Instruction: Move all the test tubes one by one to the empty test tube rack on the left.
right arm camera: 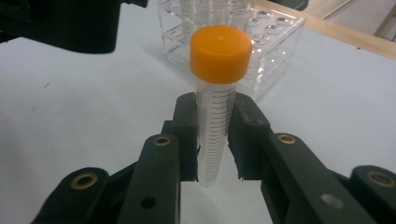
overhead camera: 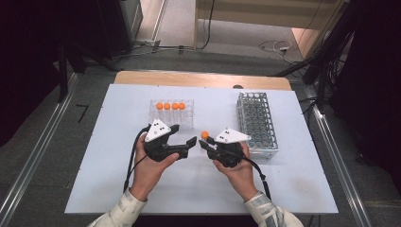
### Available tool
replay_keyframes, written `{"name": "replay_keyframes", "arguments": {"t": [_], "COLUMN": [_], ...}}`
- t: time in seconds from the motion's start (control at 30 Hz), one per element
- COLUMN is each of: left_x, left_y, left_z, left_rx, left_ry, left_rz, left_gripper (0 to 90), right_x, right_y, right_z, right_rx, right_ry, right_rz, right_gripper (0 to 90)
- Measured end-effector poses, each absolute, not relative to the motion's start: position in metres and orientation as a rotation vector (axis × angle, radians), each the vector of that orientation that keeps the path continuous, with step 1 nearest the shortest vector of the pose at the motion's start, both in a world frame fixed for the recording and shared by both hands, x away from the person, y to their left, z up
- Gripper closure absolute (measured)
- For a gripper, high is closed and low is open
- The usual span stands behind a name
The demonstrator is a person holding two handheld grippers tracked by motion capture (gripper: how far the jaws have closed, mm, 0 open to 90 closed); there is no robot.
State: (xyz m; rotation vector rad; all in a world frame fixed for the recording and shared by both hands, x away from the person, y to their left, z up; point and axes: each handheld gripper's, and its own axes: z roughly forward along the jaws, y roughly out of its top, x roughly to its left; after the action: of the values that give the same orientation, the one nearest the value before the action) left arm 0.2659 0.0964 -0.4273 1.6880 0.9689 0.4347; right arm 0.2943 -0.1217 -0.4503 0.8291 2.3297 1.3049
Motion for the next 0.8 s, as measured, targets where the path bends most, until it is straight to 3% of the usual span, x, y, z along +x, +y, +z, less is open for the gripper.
{"name": "replay_keyframes", "arguments": {"t": [0.3, 0.53, 0.8], "left_x": [0.262, 0.261, 0.261], "left_y": [0.086, 0.085, 0.084], "left_z": [-0.43, -0.431, -0.433], "left_rx": [1.747, 1.761, 1.771], "left_ry": [0.918, 0.895, 0.888], "left_rz": [0.419, 0.426, 0.424], "left_gripper": [34.8, 53.0, 63.7], "right_x": [0.284, 0.282, 0.281], "right_y": [-0.102, -0.096, -0.095], "right_z": [-0.452, -0.453, -0.453], "right_rx": [0.771, 0.754, 0.75], "right_ry": [2.374, 2.385, 2.391], "right_rz": [1.316, 1.324, 1.328], "right_gripper": [71.5, 71.5, 71.5]}}
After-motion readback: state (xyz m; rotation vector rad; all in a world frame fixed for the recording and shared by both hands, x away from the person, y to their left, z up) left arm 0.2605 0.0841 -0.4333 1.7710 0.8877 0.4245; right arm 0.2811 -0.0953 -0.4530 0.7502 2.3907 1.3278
